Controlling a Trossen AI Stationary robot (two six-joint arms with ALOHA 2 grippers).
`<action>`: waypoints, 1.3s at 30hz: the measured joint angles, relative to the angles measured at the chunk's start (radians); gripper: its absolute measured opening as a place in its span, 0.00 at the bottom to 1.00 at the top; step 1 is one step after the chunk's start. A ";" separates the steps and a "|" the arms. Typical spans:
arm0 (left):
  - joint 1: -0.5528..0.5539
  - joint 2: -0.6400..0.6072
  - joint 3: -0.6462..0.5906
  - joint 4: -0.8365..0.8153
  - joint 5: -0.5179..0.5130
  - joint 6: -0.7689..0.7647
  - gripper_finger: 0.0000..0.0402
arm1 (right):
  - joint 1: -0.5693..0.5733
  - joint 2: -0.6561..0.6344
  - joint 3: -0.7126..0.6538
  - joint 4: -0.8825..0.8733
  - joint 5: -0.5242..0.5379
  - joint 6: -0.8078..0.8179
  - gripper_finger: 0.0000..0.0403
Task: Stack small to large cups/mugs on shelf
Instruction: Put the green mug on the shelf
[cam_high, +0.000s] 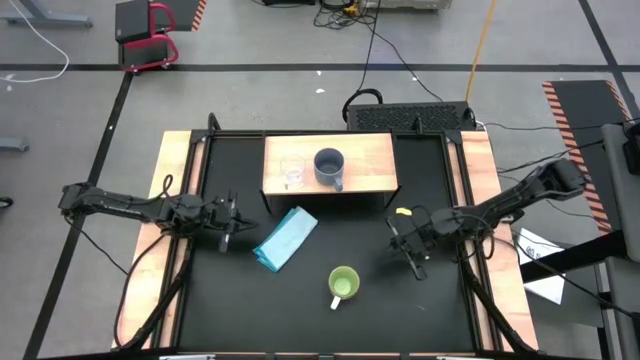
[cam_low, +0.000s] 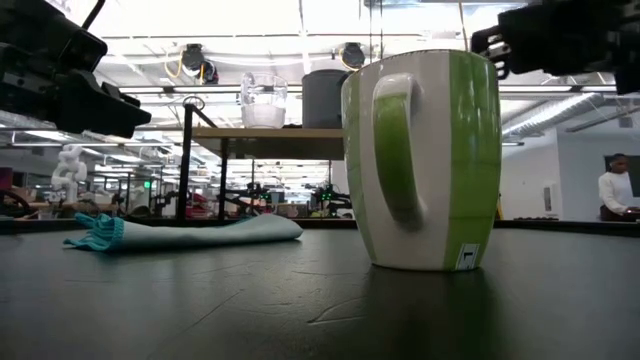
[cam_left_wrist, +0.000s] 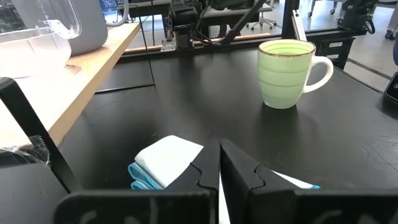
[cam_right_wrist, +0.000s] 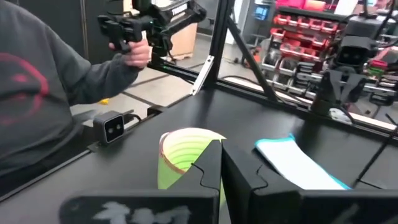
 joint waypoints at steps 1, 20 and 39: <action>0.000 0.000 0.000 0.000 0.000 0.000 0.03 | 0.001 0.013 0.012 -0.008 0.000 -0.001 0.00; 0.000 0.000 0.000 -0.009 0.001 -0.009 0.02 | 0.037 0.120 0.329 -0.513 0.004 -0.091 0.00; 0.000 0.000 0.001 -0.008 0.003 -0.009 0.03 | 0.030 0.120 0.452 -0.649 0.000 0.062 0.07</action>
